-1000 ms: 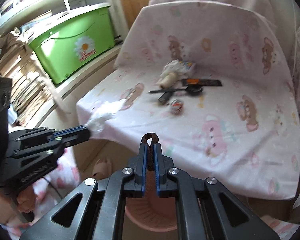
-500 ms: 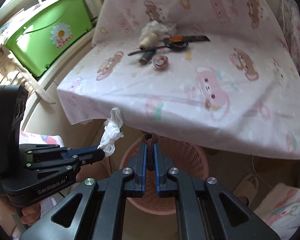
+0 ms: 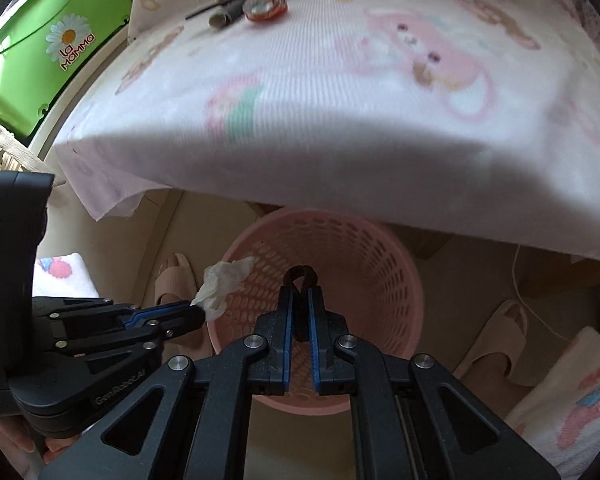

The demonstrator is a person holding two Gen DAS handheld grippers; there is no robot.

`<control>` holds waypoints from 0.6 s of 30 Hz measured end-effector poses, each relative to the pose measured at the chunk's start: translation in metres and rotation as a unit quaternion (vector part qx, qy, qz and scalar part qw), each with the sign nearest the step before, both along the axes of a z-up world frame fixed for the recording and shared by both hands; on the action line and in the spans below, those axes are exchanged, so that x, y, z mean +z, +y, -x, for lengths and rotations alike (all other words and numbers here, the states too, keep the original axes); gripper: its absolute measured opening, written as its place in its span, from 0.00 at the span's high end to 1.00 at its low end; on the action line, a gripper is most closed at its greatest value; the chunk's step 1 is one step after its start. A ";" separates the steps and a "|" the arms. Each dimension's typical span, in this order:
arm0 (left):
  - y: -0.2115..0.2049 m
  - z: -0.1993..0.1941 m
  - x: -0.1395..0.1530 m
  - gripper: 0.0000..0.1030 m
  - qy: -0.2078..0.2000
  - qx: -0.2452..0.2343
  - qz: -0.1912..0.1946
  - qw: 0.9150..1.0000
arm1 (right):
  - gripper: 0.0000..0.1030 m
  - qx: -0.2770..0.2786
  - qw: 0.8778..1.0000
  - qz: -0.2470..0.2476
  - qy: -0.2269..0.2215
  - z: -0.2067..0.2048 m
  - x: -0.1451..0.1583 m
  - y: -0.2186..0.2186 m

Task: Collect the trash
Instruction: 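Open both tools to drop the tissue and hair tie into the basket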

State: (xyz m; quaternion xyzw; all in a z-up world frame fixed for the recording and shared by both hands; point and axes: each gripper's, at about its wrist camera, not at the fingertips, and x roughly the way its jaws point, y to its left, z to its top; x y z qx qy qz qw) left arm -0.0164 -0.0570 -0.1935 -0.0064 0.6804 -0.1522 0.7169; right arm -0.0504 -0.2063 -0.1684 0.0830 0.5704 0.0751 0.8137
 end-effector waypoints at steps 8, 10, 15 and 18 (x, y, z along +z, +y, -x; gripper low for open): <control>0.000 -0.003 -0.024 0.95 0.023 0.000 -0.027 0.999 | 0.92 -0.013 0.999 0.030 0.024 -0.009 -0.021 0.001; 0.001 -0.004 -0.027 0.95 0.022 0.000 -0.037 0.999 | 0.92 -0.016 0.999 0.032 0.028 -0.012 -0.022 -0.001; 0.007 -0.008 -0.034 0.60 0.017 0.012 -0.049 0.999 | 0.79 -0.026 0.998 0.028 0.046 -0.017 -0.023 -0.009; 0.011 -0.010 -0.032 0.51 0.015 0.021 -0.050 0.998 | 0.55 -0.035 0.998 0.017 0.040 -0.017 -0.019 -0.016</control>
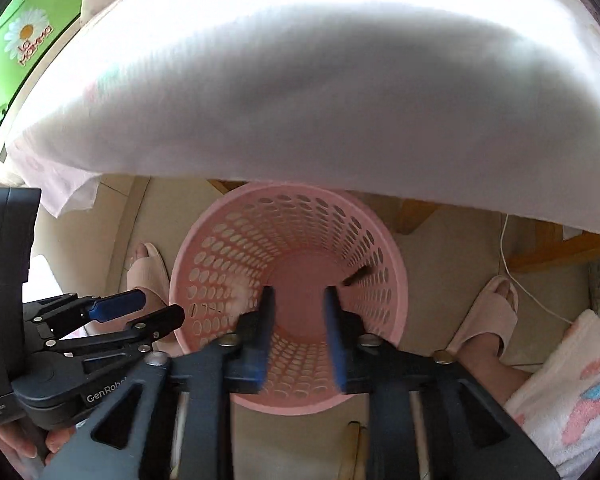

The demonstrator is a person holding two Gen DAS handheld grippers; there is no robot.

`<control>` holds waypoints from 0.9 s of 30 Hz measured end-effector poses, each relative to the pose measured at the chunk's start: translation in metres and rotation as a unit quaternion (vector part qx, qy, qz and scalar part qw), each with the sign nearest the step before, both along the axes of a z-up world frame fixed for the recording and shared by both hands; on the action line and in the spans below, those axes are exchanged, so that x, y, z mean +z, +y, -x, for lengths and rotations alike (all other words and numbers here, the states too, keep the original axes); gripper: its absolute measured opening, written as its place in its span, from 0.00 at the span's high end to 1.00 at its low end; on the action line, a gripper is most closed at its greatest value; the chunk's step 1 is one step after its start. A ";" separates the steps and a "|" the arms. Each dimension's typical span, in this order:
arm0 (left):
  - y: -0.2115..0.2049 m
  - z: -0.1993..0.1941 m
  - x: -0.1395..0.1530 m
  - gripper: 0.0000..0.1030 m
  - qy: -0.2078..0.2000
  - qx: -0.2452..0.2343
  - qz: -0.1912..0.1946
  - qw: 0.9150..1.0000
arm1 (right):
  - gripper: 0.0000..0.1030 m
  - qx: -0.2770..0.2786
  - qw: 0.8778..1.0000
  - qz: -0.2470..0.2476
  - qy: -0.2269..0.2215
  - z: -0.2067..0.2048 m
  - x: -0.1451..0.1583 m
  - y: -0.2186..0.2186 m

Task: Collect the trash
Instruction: 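Open both tools to drop the tissue and hair tie into the basket, then raise both tools back toward the items on the chair seat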

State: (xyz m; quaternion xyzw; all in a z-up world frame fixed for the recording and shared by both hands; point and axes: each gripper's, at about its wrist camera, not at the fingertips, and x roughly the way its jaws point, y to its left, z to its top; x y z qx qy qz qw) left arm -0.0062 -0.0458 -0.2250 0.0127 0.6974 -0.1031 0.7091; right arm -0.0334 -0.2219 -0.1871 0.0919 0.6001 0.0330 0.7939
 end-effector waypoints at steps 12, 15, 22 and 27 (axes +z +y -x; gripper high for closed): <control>0.024 -0.002 0.088 0.30 -0.145 0.009 -0.002 0.989 | 0.48 -0.006 0.996 0.013 -0.082 0.011 0.052 -0.005; 0.029 -0.001 0.105 0.29 -0.169 -0.001 -0.007 0.986 | 0.43 -0.002 0.993 0.039 -0.107 0.017 0.067 -0.003; 0.044 0.000 0.134 0.21 -0.223 0.017 -0.004 0.975 | 0.43 0.004 0.982 0.052 -0.179 0.035 0.103 0.004; 0.040 -0.009 0.156 0.18 -0.228 0.031 0.002 0.973 | 0.36 0.015 0.973 0.060 -0.223 0.036 0.127 0.005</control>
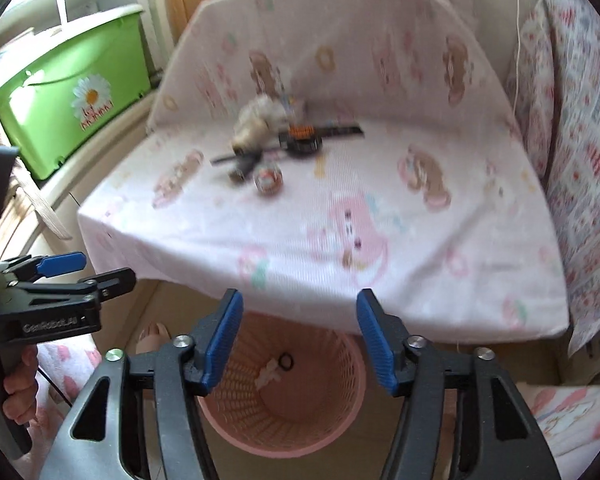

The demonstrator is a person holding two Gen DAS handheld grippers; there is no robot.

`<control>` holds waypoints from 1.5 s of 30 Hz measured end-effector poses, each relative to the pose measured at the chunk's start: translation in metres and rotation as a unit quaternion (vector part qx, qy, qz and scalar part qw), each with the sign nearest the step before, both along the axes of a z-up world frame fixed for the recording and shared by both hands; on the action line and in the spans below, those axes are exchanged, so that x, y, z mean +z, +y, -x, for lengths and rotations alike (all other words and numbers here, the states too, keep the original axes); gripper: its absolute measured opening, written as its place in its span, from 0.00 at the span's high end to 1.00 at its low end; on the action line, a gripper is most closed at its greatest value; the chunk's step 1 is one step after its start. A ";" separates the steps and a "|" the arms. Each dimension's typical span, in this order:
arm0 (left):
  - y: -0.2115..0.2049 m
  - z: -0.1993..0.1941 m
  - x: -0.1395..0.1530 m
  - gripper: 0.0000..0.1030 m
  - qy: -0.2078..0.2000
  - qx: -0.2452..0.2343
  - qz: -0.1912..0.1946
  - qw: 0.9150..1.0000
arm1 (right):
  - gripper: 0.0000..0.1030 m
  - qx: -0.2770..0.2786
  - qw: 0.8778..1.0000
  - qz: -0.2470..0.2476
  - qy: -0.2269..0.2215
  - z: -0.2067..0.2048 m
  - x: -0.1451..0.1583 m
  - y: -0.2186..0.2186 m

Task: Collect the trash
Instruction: 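Raise both tools back toward the items on the chair seat, then grasp the cream thread spool with the left tool and lift it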

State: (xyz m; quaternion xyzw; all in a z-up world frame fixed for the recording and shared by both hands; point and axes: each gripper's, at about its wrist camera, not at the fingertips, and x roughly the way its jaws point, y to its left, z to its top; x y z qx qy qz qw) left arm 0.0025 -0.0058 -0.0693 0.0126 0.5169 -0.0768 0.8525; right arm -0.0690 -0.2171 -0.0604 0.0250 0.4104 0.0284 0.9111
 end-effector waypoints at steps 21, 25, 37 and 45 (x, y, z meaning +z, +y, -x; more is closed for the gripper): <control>-0.036 -0.079 0.029 0.27 -0.048 -0.040 0.000 0.998 | 0.35 0.007 0.999 0.037 -0.032 -0.071 0.020 -0.023; -0.032 -0.088 0.013 0.26 -0.031 -0.032 0.038 0.998 | 0.35 0.002 0.998 0.052 -0.023 -0.081 0.009 -0.025; -0.052 -0.102 0.008 0.52 -0.071 -0.050 0.065 0.994 | 0.35 -0.037 0.999 0.029 -0.006 -0.100 -0.002 -0.046; -0.075 -0.119 0.010 0.78 -0.061 -0.071 0.089 0.992 | 0.35 -0.029 0.999 0.035 -0.014 -0.105 -0.001 -0.032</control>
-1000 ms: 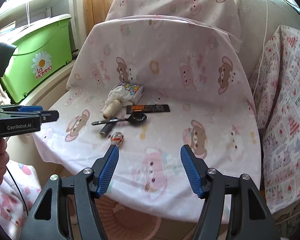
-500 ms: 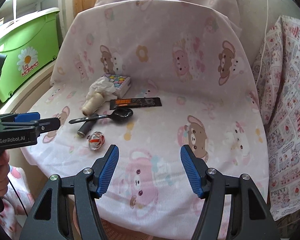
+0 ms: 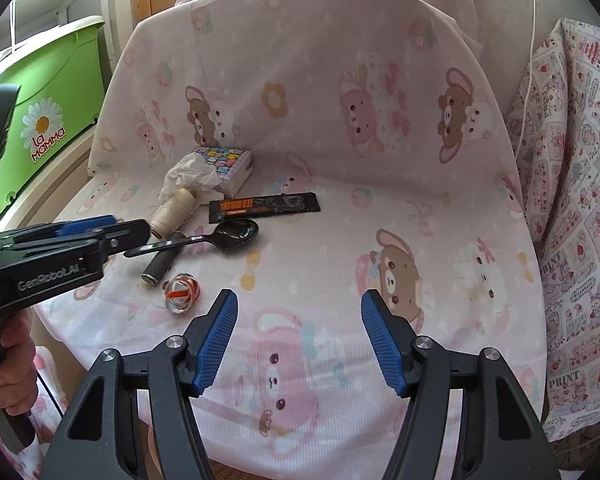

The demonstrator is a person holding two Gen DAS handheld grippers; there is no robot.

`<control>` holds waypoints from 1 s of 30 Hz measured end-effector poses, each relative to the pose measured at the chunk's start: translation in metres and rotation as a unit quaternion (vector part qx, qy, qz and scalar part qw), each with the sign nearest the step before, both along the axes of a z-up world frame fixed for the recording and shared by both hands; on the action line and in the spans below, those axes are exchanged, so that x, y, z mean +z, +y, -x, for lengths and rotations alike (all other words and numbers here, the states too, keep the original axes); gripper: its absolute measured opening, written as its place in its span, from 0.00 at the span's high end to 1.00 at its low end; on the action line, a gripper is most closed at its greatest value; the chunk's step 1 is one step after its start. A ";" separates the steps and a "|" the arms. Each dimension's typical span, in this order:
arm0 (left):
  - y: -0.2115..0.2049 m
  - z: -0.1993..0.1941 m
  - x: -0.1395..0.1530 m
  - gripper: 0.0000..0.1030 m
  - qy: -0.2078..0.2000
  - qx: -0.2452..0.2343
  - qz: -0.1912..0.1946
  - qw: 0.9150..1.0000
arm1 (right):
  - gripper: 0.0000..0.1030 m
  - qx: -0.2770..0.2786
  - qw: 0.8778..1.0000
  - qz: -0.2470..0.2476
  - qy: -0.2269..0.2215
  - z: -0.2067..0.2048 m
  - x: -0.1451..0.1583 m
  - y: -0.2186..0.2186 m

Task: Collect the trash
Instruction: 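Grasp the cream thread spool with the left tool and lift it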

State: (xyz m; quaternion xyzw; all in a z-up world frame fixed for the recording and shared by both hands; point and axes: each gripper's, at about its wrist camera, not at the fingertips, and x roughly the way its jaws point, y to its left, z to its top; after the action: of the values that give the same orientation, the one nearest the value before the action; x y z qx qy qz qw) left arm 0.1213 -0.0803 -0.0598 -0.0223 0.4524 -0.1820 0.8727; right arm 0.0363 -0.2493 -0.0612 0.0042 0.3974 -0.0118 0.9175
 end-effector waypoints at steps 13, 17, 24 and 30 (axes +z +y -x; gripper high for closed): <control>-0.012 -0.027 -0.021 0.71 0.019 0.018 -0.015 1.000 | 0.35 -0.039 0.999 -0.010 0.004 -0.013 -0.008 -0.015; -0.012 -0.025 -0.017 0.77 0.010 0.019 -0.009 1.000 | 0.35 -0.044 0.999 -0.024 0.009 -0.012 -0.009 -0.021; -0.004 -0.007 0.013 0.77 0.003 0.033 0.017 0.999 | 0.35 -0.047 0.998 -0.029 0.001 -0.009 -0.007 -0.021; 0.006 0.009 0.025 0.77 -0.017 0.045 -0.036 0.998 | 0.35 -0.028 0.999 -0.032 -0.009 -0.004 -0.005 -0.010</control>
State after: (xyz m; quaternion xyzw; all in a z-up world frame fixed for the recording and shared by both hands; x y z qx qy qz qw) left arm 0.1120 -0.0743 -0.0349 -0.0084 0.4422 -0.1269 0.8879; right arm 0.0406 -0.2595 -0.0667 0.0447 0.3889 -0.0251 0.9198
